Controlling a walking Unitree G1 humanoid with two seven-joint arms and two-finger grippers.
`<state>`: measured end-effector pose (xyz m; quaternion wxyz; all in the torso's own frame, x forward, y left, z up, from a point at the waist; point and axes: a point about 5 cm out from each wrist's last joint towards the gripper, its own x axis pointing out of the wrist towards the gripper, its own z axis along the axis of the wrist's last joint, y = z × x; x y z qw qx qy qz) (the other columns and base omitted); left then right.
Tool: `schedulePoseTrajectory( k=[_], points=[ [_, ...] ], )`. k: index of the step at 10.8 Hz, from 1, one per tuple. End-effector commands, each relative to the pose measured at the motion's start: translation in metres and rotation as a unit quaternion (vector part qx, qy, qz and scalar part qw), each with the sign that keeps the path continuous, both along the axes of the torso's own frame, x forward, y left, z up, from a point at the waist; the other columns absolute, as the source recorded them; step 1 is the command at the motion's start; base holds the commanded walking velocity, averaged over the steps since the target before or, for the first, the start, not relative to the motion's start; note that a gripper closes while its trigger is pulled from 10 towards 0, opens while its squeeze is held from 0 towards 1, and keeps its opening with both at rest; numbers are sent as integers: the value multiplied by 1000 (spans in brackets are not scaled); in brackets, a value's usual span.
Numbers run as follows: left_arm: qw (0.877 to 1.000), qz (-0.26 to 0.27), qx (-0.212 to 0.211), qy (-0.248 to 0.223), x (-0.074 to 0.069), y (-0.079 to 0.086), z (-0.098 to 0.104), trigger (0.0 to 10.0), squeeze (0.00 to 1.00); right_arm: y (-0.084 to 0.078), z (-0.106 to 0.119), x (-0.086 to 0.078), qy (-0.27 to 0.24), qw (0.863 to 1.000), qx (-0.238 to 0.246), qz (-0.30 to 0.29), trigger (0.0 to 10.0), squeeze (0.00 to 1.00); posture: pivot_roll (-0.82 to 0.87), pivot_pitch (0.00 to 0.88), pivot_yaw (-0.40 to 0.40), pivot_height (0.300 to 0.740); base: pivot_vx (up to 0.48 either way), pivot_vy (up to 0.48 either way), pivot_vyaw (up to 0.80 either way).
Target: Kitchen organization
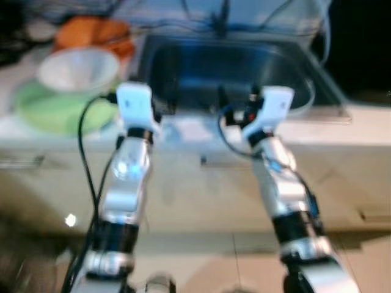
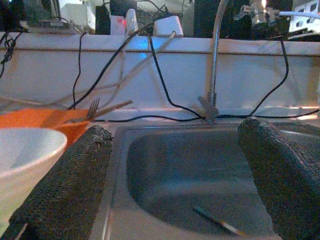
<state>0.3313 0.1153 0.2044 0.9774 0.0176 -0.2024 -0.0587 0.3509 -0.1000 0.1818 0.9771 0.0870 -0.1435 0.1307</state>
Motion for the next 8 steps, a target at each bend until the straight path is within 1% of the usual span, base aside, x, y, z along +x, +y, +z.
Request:
schedulePoseTrajectory(
  k=[1, 5, 7, 8],
  points=[
    [1000, -5, 5, -14, -2, -1, 5, 10000, 0, 0, 3, -1, -9, 1000, 1, 0, 10000, 0, 75, 111, -64, 740, 0, 0, 794],
    [1000, -7, 6, -19, -2, -2, 7, 10000, 0, 1, 2, -2, -7, 1000, 6, 3, 10000, 0, 77, 112, -64, 740, 0, 0, 794],
    [1000, -4, 5, -19, -2, 0, 9, 10000, 0, -1, 1, -1, 0, 1000, 16, -1, 10000, 0, 78, 114, -64, 740, 0, 0, 0],
    [1000, -4, 5, -19, -2, 0, 9, 10000, 0, -1, 1, -1, 0, 1000, 13, -1, 10000, 0, 79, 115, -64, 740, 0, 0, 0]
  ],
)
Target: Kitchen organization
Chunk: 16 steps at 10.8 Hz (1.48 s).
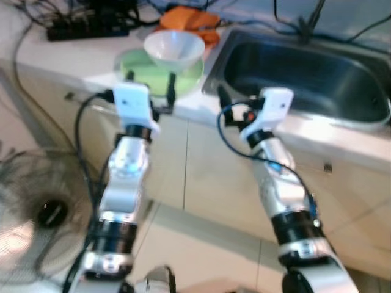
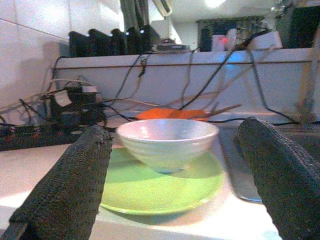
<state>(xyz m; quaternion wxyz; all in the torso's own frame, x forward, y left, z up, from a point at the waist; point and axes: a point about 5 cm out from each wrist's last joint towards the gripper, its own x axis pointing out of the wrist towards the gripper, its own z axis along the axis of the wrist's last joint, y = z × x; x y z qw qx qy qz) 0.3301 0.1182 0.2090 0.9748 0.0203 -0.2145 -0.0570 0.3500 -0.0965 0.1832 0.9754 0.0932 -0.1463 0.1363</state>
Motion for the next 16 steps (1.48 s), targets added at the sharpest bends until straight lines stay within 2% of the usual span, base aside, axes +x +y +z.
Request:
schedulePoseTrajectory(
  k=[1, 6, 8, 10, 11, 12, 13, 16],
  points=[
    [1000, -4, 3, -5, -1, -2, 5, 10000, 0, -3, -1, 0, 3, 1000, 5, -5, 10000, 0, 79, 115, -64, 740, 259, 0, 0],
    [1000, 7, 6, -2, 0, 2, 6, 10000, 0, -3, 0, 0, 4, 1000, 13, -6, 10000, 0, 84, 117, -66, 740, 387, 284, 0],
    [1000, 8, 6, -5, 0, 2, 7, 10000, 0, 1, 0, -1, -2, 1000, -1, 1, 10000, 0, 85, 116, -67, 740, 392, 277, 0],
    [1000, 3, 9, -5, -1, 1, 7, 10000, 0, -2, -2, 2, 19, 1000, 10, -10, 10000, 0, 86, 118, -66, 740, 413, 131, 0],
    [1000, -1, 9, -5, -1, 0, 7, 10000, 0, -3, -2, 3, 22, 999, 24, -12, 10000, 0, 87, 118, -66, 740, 428, 0, -800],
    [1000, -6, 10, -6, -2, -1, 7, 10000, 0, -3, -1, 2, 15, 1000, 18, -11, 10000, 0, 86, 119, -66, 740, 435, 0, -800],
    [1000, -9, 12, -10, -2, -3, 8, 10000, 0, -1, -1, 1, 13, 1000, 19, -7, 10000, 0, 86, 118, -67, 740, 0, 0, -781],
    [999, -17, 19, -24, -5, -6, 11, 10000, 0, -3, 1, 1, 4, 1000, 26, -13, 10000, 0, 92, 119, -70, 740, 0, 0, 0]
  ],
)
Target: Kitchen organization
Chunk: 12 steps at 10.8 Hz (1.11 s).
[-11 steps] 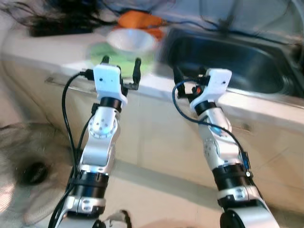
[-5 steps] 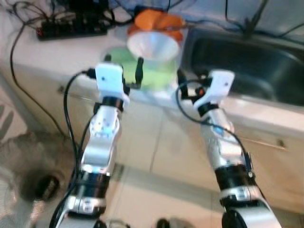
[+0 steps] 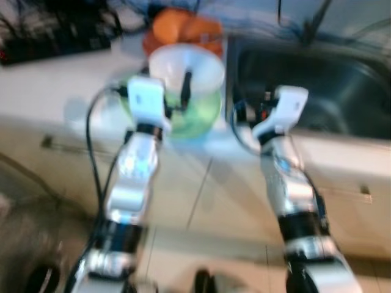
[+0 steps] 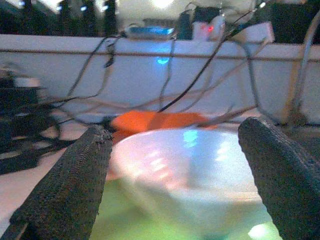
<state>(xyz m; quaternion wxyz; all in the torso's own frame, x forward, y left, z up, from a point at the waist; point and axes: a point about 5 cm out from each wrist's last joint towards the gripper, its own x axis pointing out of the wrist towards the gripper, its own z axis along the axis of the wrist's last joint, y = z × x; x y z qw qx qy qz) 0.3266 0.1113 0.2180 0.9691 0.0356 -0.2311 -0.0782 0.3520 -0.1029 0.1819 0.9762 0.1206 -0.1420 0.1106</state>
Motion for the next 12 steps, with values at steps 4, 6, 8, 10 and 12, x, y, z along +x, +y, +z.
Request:
schedulePoseTrajectory(
  k=[4, 6, 8, 10, 12],
  points=[
    [1000, -3, 2, -21, -3, 0, 7, 10000, 0, 2, 6, -1, -17, 1000, 15, 0, 10000, 0, 92, 119, -71, 740, 0, 0, -531],
    [1000, -5, 5, -24, -4, 0, 9, 10000, 0, 2, 7, -1, -20, 1000, 16, 1, 10000, 0, 93, 119, -71, 740, 0, 0, 0],
    [1000, 0, 11, -26, -4, 0, 9, 10000, 0, 3, 7, -1, -19, 1000, 19, 6, 10000, 0, 91, 117, -70, 740, 0, -146, 0],
    [1000, 4, 10, -27, -4, 1, 10, 10000, 0, 4, 9, -3, -31, 999, 7, 8, 10000, 0, 92, 119, -71, 740, 0, -291, 0],
    [1000, 9, 10, -28, -4, 3, 10, 10000, 0, 5, 8, -3, -30, 1000, 0, 8, 10000, 0, 93, 119, -72, 740, 0, -336, 0]
  ],
)
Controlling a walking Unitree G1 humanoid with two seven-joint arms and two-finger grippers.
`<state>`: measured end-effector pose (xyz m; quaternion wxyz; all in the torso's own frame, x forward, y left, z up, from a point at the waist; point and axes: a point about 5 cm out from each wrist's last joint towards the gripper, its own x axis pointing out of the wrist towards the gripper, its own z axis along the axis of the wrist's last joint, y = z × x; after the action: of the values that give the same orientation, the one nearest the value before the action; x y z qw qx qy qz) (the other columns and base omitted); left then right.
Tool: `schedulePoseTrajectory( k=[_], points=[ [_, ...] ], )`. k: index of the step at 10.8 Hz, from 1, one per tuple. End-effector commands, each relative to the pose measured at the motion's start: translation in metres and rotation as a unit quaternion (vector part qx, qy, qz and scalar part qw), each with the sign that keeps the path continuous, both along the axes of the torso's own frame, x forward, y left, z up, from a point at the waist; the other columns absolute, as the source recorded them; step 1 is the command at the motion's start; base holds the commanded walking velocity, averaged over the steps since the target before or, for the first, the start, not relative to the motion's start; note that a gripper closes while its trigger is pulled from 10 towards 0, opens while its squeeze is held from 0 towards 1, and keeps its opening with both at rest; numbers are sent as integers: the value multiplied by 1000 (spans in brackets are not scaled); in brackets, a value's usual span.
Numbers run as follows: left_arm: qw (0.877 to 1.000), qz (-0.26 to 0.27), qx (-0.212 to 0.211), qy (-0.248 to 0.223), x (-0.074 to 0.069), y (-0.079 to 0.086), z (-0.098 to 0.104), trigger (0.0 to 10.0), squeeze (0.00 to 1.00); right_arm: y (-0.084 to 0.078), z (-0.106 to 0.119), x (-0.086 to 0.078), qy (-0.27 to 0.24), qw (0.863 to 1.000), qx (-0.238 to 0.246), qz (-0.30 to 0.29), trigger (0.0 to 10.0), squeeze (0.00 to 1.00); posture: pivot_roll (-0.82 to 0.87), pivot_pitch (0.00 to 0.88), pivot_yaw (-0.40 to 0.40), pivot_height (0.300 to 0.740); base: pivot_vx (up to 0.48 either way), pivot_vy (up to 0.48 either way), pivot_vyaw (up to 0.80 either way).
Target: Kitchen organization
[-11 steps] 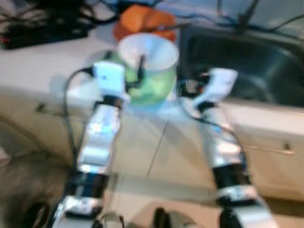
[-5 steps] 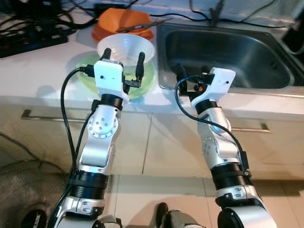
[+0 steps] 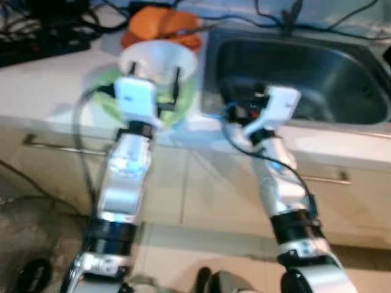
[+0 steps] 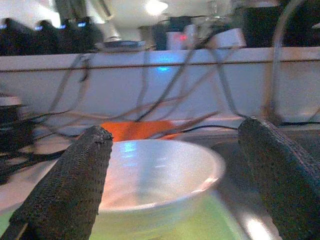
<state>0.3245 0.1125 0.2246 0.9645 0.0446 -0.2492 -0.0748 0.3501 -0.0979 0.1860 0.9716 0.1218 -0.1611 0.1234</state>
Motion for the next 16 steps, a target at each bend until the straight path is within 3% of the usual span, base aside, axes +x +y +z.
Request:
schedulePoseTrajectory(
  k=[1, 16],
  points=[
    [1000, 6, 3, -9, -2, 2, 3, 10000, 0, 0, 4, -1, -10, 1000, -4, -2, 10000, 0, 93, 119, -72, 740, 0, -360, 0],
    [1000, 16, -16, -4, -1, 9, 5, 10000, 0, 5, 5, -2, -13, 1000, -15, 13, 10000, 0, 93, 119, -80, 740, 0, 0, 102]
  ],
)
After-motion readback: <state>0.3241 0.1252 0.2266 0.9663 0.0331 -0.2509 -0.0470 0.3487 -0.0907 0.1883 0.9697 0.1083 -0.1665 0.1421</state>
